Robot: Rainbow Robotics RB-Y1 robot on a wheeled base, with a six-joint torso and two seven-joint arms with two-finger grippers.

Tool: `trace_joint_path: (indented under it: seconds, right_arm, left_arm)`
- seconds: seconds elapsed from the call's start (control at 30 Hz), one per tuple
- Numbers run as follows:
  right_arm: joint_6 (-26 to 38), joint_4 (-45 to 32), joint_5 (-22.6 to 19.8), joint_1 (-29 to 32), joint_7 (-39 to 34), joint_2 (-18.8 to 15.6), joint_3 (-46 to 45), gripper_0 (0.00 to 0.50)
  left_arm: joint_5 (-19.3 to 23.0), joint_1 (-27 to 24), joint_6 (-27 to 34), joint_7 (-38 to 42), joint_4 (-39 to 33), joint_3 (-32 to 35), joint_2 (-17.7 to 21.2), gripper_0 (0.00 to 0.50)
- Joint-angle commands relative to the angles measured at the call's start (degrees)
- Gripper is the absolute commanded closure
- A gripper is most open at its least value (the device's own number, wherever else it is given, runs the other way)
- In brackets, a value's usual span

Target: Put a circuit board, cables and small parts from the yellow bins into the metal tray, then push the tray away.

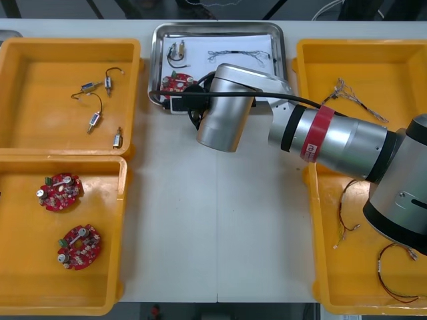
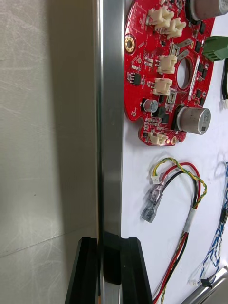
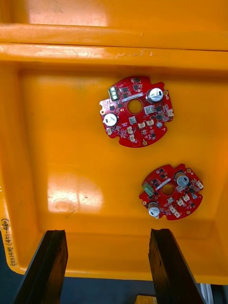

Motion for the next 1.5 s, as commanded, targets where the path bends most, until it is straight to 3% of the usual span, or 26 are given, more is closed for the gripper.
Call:
trace_joint_path:
  seconds: [0.03,0.07,0.13,0.3,0.63,1.2,1.37,1.5]
  right_arm:
    - [-0.60,-0.27,1.59,-3.46,2.05,1.33,-1.94,0.109]
    - [-0.60,-0.27,1.77,-3.46,2.14,1.33,-1.94,0.027]
    - [-0.60,-0.27,1.85,-3.46,2.40,1.33,-1.94,0.000]
    - [0.63,-0.98,2.38,-3.37,3.19,1.33,-2.29,0.000]
    - [18.03,-16.45,0.27,-0.38,3.81,-0.60,-6.42,0.000]
    - [48.18,-48.79,0.62,18.34,2.84,-4.56,-21.19,0.000]
    - [48.84,-55.21,0.62,24.05,1.96,-4.82,-28.31,0.000]
    - [48.84,-61.10,0.71,29.06,-3.31,-5.17,-35.07,0.000]
  left_arm:
    - [0.42,1.22,0.33,-4.66,-1.48,1.65,2.20,0.000]
    - [0.42,1.22,0.33,-4.66,-1.48,1.65,2.20,0.000]
    - [0.42,1.22,0.33,-4.66,-1.48,1.65,2.20,0.000]
    - [0.42,1.22,0.33,-4.66,-1.48,1.65,2.20,0.000]
    - [0.42,1.22,0.33,-4.66,-1.48,1.65,2.20,0.000]
    - [0.42,1.22,0.33,-4.66,-1.48,1.65,2.20,0.000]
    - [0.42,1.22,0.33,-4.66,-1.48,1.65,2.20,0.000]
    - [0.42,1.22,0.33,-4.66,-1.48,1.65,2.20,0.000]
